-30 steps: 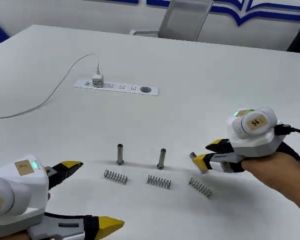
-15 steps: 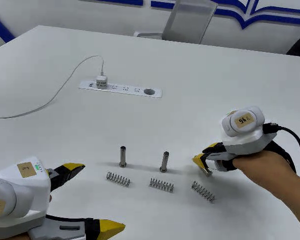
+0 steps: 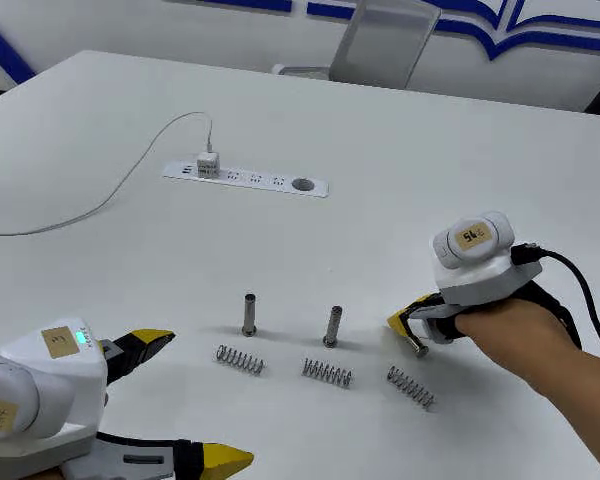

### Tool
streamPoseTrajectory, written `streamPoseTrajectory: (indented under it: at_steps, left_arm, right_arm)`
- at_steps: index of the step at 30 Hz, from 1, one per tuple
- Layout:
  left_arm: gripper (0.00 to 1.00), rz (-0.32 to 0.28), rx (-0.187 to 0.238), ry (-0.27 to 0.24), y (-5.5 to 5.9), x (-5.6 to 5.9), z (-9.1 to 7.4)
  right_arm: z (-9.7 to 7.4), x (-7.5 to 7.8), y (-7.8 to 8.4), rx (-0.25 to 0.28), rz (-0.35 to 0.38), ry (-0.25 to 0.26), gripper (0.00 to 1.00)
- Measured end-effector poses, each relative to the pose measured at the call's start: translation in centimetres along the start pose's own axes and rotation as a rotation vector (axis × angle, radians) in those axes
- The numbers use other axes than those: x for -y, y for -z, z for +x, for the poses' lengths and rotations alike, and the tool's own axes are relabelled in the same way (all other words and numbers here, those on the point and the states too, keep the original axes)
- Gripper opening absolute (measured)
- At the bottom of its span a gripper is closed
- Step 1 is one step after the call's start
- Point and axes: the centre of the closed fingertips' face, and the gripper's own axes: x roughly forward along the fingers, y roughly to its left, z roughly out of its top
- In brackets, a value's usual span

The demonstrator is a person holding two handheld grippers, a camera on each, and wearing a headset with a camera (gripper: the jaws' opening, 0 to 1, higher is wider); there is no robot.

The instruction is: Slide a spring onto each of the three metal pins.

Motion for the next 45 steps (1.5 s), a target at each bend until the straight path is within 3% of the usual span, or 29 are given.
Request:
streamPoseTrajectory:
  at_steps: [30, 45]
  left_arm:
    - [0.95, -0.003, -0.002, -0.003, 0.2, 0.0, 0.0]
    - [0.95, -0.009, -0.003, -0.007, 0.2, -0.3, 0.0]
  right_arm:
    - [0.5, -0.1, 0.4, -0.028, 0.061, -0.012, 0.09]
    - [-1.1, -0.2, -0.4, 0.05, 0.092, -0.007, 0.09]
